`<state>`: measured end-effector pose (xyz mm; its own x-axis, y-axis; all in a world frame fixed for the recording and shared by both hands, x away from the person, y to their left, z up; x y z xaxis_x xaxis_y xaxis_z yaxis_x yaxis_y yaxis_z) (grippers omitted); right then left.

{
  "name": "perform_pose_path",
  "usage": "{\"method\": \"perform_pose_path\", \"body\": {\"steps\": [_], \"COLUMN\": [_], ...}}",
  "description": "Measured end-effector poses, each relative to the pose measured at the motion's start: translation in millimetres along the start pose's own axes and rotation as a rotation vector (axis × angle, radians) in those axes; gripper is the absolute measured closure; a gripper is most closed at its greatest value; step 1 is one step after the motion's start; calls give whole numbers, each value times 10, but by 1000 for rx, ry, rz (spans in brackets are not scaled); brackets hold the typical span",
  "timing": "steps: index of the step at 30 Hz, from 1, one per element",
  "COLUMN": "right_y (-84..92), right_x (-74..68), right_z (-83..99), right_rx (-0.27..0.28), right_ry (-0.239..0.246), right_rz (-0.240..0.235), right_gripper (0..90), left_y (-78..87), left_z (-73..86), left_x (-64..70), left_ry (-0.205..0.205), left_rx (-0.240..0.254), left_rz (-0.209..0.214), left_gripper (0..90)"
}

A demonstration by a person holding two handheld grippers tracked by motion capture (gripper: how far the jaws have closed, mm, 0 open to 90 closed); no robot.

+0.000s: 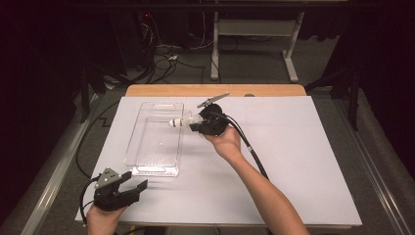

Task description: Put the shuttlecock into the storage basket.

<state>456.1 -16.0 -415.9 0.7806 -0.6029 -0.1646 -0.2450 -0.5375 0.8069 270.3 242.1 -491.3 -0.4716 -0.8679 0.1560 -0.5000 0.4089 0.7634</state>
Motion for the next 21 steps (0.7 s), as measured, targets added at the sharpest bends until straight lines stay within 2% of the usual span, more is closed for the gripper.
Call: {"method": "perform_pose_path", "body": {"steps": [10, 21], "right_y": [-42, -126], "right_x": [-69, -79], "right_z": [-103, -200], "right_rx": [-1, -8], "right_ry": [20, 16], "right_rz": [-10, -7], "right_gripper": [886, 886], "left_y": [0, 1], "left_z": [2, 3], "left_x": [2, 4], "left_ry": [0, -1], "left_rx": [-2, -4], "left_rz": [3, 3], "left_gripper": [310, 310]}}
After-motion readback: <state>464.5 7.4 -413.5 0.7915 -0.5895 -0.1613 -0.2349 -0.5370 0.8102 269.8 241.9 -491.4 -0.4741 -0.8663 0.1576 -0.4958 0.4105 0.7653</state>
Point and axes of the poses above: each handheld gripper's, and its own axes: y roughly backward along the jaws, z roughly out of its underside, x roughly to its right, the point moved 4 cm from there along -y, roughly forward along the jaws, and after that the axes turned 12 degrees about -x, right-handed, at the moved point
